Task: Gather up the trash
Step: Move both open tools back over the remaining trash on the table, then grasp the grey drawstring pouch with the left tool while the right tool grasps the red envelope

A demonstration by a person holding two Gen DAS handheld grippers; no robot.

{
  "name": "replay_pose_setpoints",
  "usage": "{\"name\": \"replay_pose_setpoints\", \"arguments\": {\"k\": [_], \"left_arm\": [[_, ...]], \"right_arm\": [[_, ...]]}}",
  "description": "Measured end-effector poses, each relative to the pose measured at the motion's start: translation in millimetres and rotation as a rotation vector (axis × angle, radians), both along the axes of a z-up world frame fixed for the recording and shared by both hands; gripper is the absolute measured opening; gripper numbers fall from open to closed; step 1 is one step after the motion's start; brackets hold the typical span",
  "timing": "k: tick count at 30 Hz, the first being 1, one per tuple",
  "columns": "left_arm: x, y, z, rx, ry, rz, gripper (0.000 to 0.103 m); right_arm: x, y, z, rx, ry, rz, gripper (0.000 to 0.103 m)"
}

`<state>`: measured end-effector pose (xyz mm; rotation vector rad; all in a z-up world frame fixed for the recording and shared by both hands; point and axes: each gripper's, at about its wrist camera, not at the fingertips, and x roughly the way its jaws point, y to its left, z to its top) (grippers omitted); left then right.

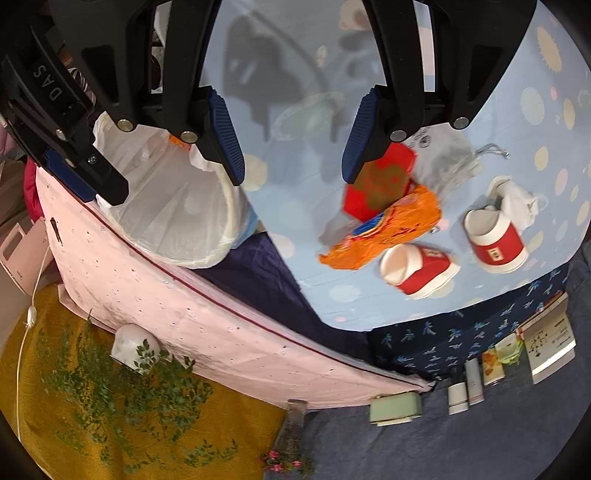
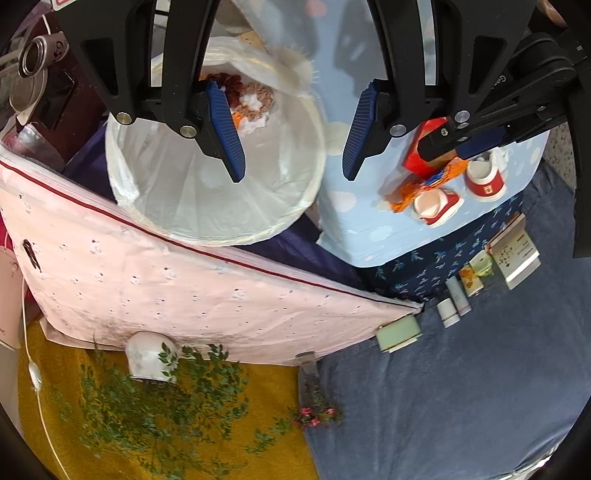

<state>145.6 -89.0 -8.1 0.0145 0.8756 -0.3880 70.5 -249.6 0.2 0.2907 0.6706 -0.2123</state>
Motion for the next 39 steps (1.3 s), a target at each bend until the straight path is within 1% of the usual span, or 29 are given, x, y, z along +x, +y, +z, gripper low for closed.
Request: {"name": "replay_pose_setpoints", "arguments": {"k": [9, 12, 15, 17, 19, 25, 31, 36, 39], "left_arm": [[1, 50, -9, 0.002, 0.018, 0.09, 0.055], [1, 67, -13, 0.004, 0.026, 0.125, 0.059], [2, 83, -18, 0.005, 0.033, 0.153, 0.06], [2, 93, -21, 0.005, 0.043, 0.173, 0.063], [3, 103, -25, 0.004, 0.05, 0.198, 0.071], [9, 128, -41, 0.0, 0.087, 0.234, 0.076], [20, 134, -58, 0.008, 0.133, 0.237, 0.081], [37, 131, -74, -0.005, 0.187, 0.241, 0.082], [44, 124, -82, -0.004, 0.21, 0.226, 0.082]], "right_arm": [[6, 45, 3, -0.009, 0.012, 0.078, 0.054], [8, 59, 2, -0.009, 0.018, 0.1, 0.054], [12, 74, -1, -0.008, 0.028, 0.124, 0.054], [15, 82, -2, -0.008, 0.034, 0.136, 0.054], [18, 89, -5, -0.007, 0.041, 0.149, 0.054], [26, 106, -13, -0.004, 0.061, 0.175, 0.054], [39, 117, -25, 0.0, 0.088, 0.192, 0.054], [50, 124, -35, 0.009, 0.108, 0.202, 0.054], [55, 125, -40, 0.012, 0.119, 0.204, 0.054]]}}
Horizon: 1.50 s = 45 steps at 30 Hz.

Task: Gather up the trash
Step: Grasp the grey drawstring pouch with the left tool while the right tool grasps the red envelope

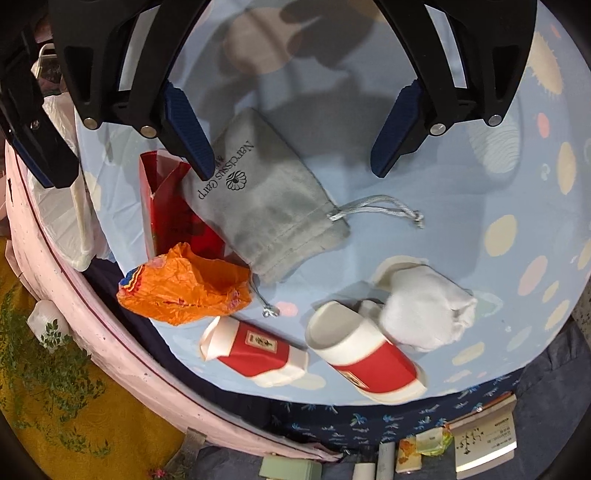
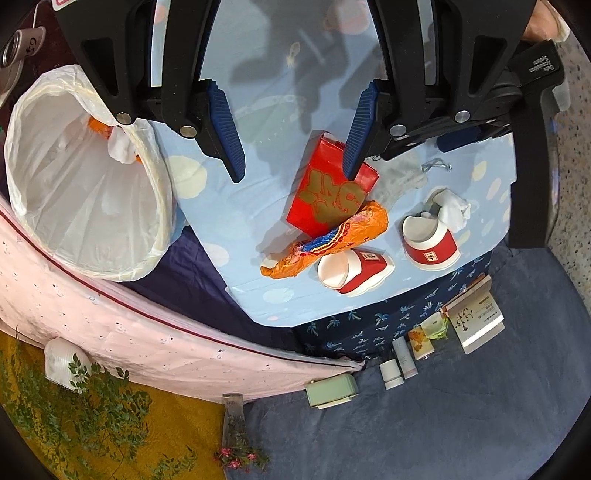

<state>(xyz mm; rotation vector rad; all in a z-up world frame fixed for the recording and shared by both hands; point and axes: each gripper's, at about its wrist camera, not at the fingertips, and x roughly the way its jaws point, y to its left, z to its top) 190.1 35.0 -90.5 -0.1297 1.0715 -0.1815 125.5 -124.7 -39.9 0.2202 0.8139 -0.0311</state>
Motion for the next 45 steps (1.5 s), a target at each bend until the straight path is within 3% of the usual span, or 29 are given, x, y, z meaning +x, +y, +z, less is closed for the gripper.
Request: {"name": "replay_pose_setpoints", "arguments": {"k": [3, 4, 6, 9, 10, 15, 27, 36, 37, 39, 42, 45], "left_arm": [[3, -12, -1, 0.044, -0.03, -0.029, 0.076], [2, -14, 0, 0.047, -0.041, -0.034, 0.064], [2, -18, 1, 0.058, -0.056, -0.047, 0.049], [2, -19, 1, 0.059, -0.062, -0.071, 0.008], [2, -18, 1, 0.047, -0.058, -0.079, 0.004], [-6, -14, 10, 0.046, -0.081, -0.096, 0.002], [-15, 27, 46, 0.029, -0.146, -0.035, 0.002], [-11, 36, 48, 0.03, -0.151, -0.023, 0.002], [-12, 36, 48, 0.029, -0.151, -0.025, 0.002], [-13, 34, 49, 0.027, -0.153, -0.032, 0.002], [-17, 31, 51, 0.022, -0.156, -0.039, 0.002], [-23, 26, 56, 0.012, -0.163, -0.048, 0.002]], "right_arm": [[4, -2, -5, 0.003, 0.01, -0.007, 0.054], [5, -3, -6, 0.007, 0.012, -0.01, 0.054], [5, -4, -9, 0.009, 0.017, -0.015, 0.054], [7, -4, -12, 0.01, 0.024, -0.016, 0.054], [7, -3, -12, 0.01, 0.026, -0.015, 0.054], [5, 3, -13, 0.015, 0.029, -0.001, 0.054], [25, 34, -21, 0.035, 0.055, 0.061, 0.054], [45, 35, -41, 0.016, 0.095, 0.046, 0.053], [45, 34, -42, 0.018, 0.098, 0.046, 0.051], [42, 33, -43, 0.015, 0.098, 0.049, 0.029], [36, 30, -41, 0.004, 0.095, 0.048, 0.009], [25, 25, -34, 0.01, 0.08, 0.039, 0.004]]}}
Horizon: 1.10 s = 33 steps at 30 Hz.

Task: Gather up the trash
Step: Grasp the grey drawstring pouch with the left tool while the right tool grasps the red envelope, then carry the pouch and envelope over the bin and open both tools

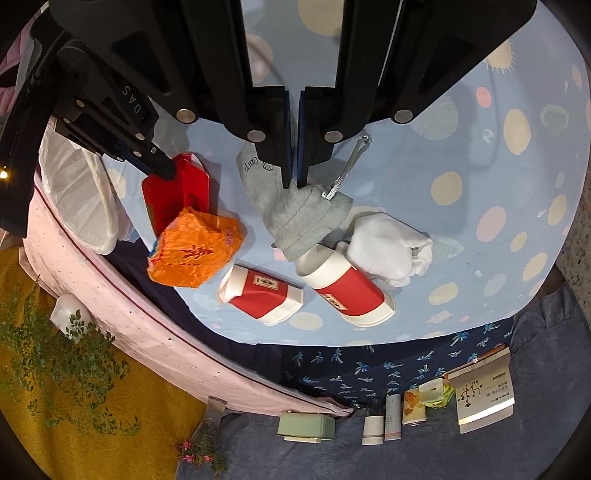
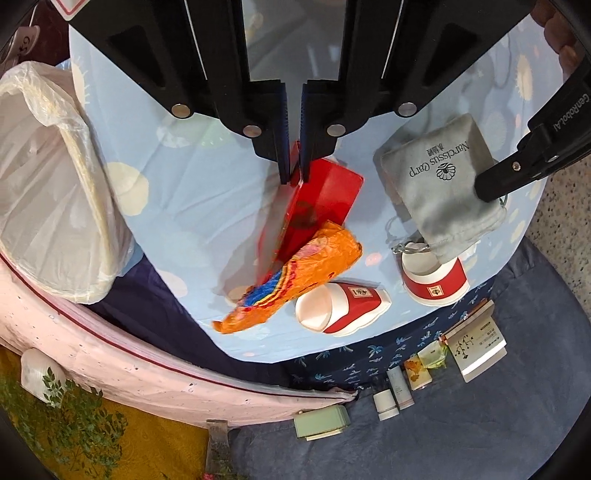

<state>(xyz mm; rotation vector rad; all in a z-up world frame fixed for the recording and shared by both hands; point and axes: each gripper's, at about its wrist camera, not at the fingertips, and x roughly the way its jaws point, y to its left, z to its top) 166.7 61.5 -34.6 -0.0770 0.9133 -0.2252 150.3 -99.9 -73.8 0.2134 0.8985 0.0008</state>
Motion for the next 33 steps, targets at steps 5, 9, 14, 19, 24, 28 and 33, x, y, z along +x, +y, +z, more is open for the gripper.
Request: {"name": "replay_pose_setpoints", "arguments": {"k": [5, 9, 14, 19, 24, 28, 33], "left_arm": [[-14, -14, 11, -0.004, -0.017, -0.03, 0.002], [-26, -31, 24, -0.004, -0.043, -0.06, 0.002], [-39, -53, 40, -0.007, -0.073, -0.096, 0.002], [-53, -79, 56, -0.003, -0.105, -0.138, 0.002], [-62, -109, 71, -0.005, -0.127, -0.196, 0.002], [-67, -137, 80, -0.001, -0.146, -0.249, 0.002], [-68, -173, 87, -0.01, -0.156, -0.306, 0.002]], "right_arm": [[-22, -11, 18, 0.019, -0.037, -0.01, 0.002], [-40, -20, 37, 0.021, -0.08, -0.018, 0.002], [-61, -36, 65, 0.019, -0.142, -0.038, 0.002], [-77, -57, 87, 0.015, -0.189, -0.062, 0.002], [-92, -83, 104, 0.004, -0.235, -0.107, 0.002], [-102, -113, 112, 0.003, -0.259, -0.161, 0.002], [-111, -148, 116, -0.007, -0.272, -0.233, 0.002]]}}
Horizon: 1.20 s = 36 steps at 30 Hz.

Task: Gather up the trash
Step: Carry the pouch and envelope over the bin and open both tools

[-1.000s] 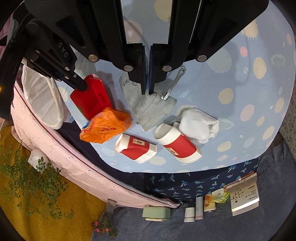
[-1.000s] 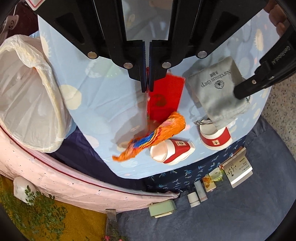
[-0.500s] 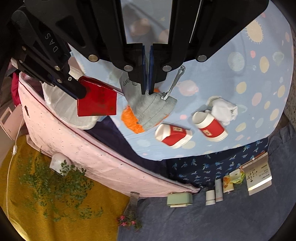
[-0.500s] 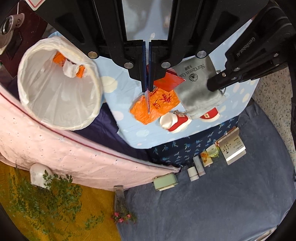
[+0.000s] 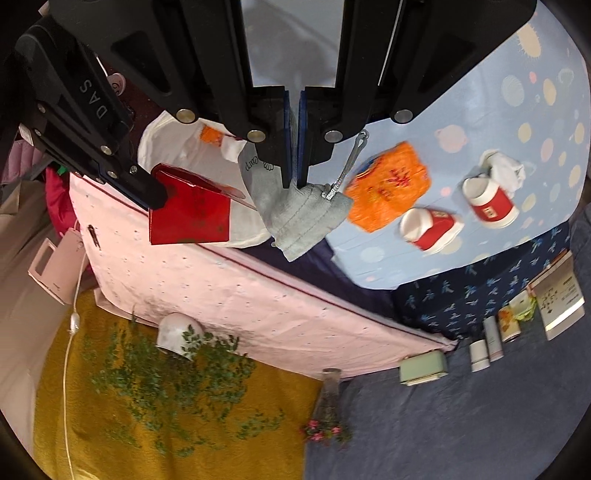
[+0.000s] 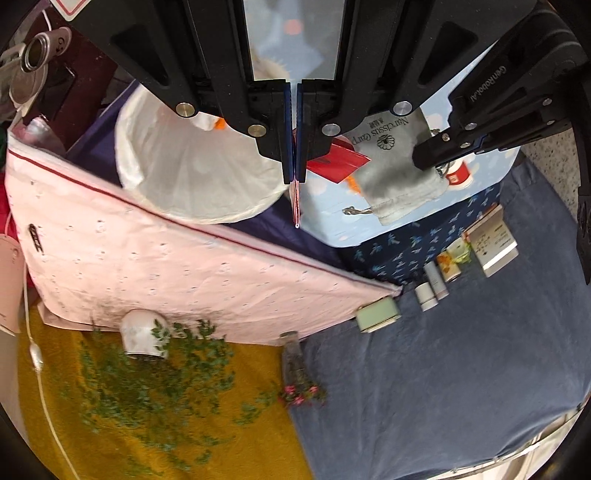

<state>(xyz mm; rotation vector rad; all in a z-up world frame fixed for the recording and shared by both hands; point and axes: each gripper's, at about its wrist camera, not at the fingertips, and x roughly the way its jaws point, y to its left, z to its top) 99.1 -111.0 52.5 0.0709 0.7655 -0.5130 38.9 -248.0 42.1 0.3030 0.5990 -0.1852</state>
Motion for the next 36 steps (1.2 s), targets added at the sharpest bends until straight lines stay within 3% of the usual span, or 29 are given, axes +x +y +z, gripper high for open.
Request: {"name": "replay_pose_setpoints", "arguments": {"k": [10, 20, 34, 36], "left_arm": [[4, -65, -12, 0.013, 0.015, -0.09, 0.002], [21, -95, -31, 0.01, 0.065, -0.133, 0.003], [42, -83, -47, 0.017, 0.089, -0.066, 0.029], [43, -78, -47, 0.017, 0.085, -0.052, 0.032]], "right_arm": [[-10, -63, -17, 0.002, 0.025, -0.126, 0.002], [-7, -93, -37, 0.021, 0.055, -0.165, 0.002], [17, -92, -53, 0.028, 0.085, -0.142, 0.003], [20, -89, -54, 0.021, 0.091, -0.134, 0.009]]}}
